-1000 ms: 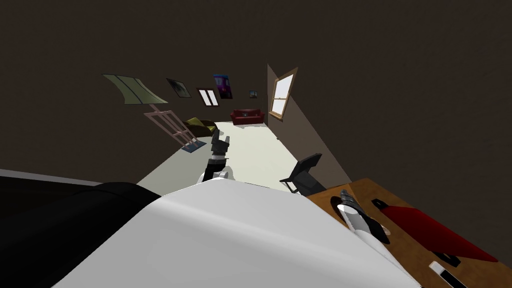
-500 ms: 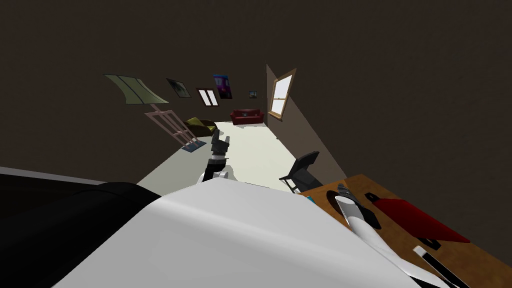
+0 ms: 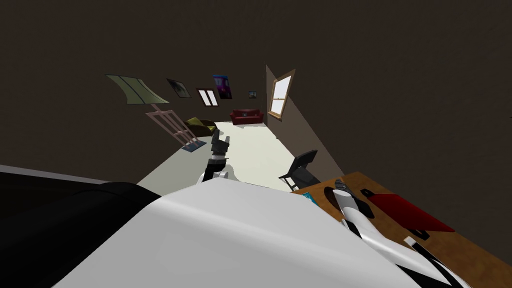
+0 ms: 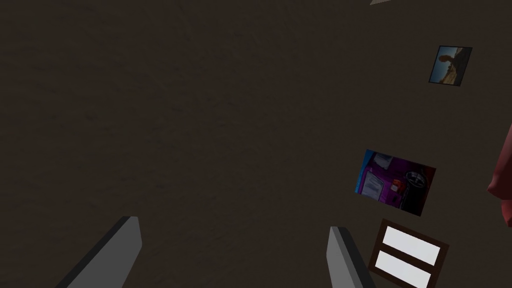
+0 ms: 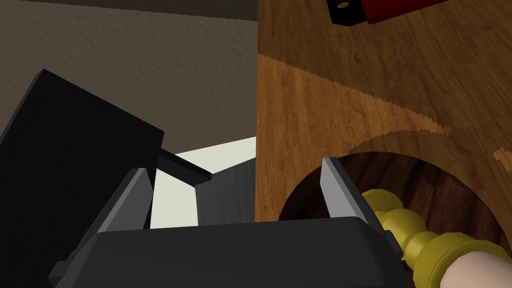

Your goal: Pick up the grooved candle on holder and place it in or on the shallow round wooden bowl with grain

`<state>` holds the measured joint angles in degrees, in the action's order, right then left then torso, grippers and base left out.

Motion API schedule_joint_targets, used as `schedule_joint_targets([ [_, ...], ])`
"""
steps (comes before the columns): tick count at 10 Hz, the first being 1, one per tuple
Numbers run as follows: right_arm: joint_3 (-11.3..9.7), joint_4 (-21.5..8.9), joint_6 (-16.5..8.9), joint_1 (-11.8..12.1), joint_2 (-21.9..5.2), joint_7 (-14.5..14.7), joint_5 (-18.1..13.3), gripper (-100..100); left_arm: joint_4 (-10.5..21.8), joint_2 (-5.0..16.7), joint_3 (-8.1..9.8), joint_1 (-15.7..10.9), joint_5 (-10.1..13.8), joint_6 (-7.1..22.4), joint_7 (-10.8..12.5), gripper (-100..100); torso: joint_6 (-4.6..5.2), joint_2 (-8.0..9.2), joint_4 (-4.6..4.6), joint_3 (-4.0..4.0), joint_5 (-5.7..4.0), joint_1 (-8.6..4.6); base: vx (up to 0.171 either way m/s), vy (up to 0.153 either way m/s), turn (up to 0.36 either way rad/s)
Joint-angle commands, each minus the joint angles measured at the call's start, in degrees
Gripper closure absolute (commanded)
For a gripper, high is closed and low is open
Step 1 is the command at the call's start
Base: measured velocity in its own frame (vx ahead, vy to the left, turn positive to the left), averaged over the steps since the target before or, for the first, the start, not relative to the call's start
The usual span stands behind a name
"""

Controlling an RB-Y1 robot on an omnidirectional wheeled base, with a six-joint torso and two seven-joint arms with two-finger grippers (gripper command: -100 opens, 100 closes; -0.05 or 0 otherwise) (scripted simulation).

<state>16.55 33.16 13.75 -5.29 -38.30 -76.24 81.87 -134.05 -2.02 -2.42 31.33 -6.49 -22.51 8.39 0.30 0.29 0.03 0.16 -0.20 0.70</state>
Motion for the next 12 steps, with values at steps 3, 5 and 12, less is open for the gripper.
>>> schedule_joint_targets([
  [3, 2.5, -0.9, -1.4, -2.4, 0.4, 4.7, 0.8, -100, 0.0, 0.0, 0.0, 0.0, 0.0, 0.0, 0.0, 0, -0.02, -0.03, -0.01, -0.02, 0.0, -0.01, -0.031, 0.0, -0.009],
  [5, 3.9, -2.7, -2.3, -5.2, 0.4, 6.9, 0.7, -100, 0.0, 0.0, 0.0, 0.0, 0.0, 0.0, 0.0, 0, 0.0, 0.13, 0.02, 0.07, 0.01, 0.03, -0.073, 0.008, -0.018],
  [12, 6.1, -6.4, -4.0, -10.7, 0.2, 10.9, 0.1, 0, 0.0, 0.0, 0.0, 0.0, 0.0, 0.0, 0.0, 0, 0.01, -0.08, -0.02, -0.04, 0.0, -0.01, -0.038, 0.0, -0.008],
])
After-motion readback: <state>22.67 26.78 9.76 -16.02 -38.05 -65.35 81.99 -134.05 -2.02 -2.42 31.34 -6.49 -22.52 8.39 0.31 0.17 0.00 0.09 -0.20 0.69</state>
